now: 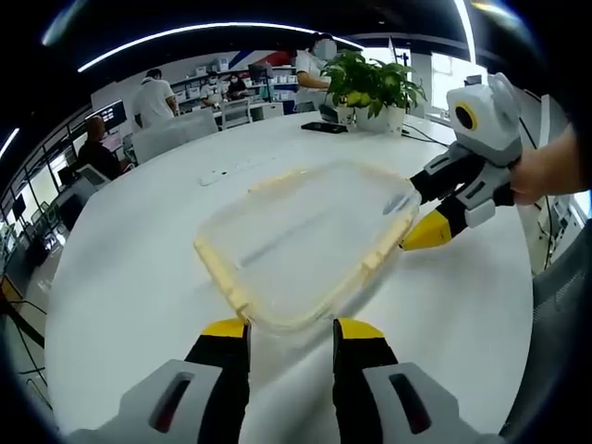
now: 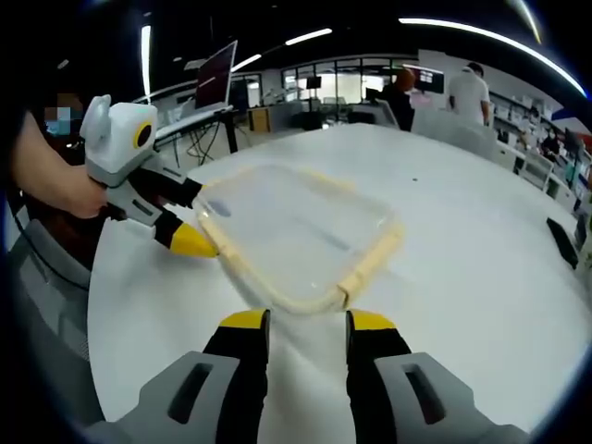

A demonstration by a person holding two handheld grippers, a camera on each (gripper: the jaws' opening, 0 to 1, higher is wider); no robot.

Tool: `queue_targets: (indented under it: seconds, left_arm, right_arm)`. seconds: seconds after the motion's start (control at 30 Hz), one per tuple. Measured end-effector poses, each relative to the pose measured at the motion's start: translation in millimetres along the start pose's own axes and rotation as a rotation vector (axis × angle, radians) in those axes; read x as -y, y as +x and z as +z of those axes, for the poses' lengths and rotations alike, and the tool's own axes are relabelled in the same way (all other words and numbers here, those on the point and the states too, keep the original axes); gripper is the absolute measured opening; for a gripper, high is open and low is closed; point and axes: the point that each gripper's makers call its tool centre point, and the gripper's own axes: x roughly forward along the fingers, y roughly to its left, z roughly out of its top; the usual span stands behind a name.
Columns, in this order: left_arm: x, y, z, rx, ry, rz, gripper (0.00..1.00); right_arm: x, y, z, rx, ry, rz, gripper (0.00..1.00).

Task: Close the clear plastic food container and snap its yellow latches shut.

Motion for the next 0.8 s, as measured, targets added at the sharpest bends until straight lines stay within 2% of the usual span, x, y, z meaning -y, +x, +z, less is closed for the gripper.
queue_targets:
  seconds: [0.27, 0.43, 0.8]
  left_arm:
    - [-1.3, -0.2, -1.3, 0.001, -0.007, 0.008, 0.29]
    - [-1.8, -5.3, -0.4, -0.001, -0.046, 0.016, 0.33]
    - [9.7, -40.9, 3.8, 0.036, -0.094, 0.035, 0.38]
  right_arm:
    - [-0.8, 0.9, 0.3, -0.002, 0.006, 0.007, 0.29]
    - [-2.8, -2.3, 1.7, -0.002, 0.028, 0.003, 0.36]
    - [-4.7, -34.3, 2.4, 0.006, 0.088, -0.045, 0.47]
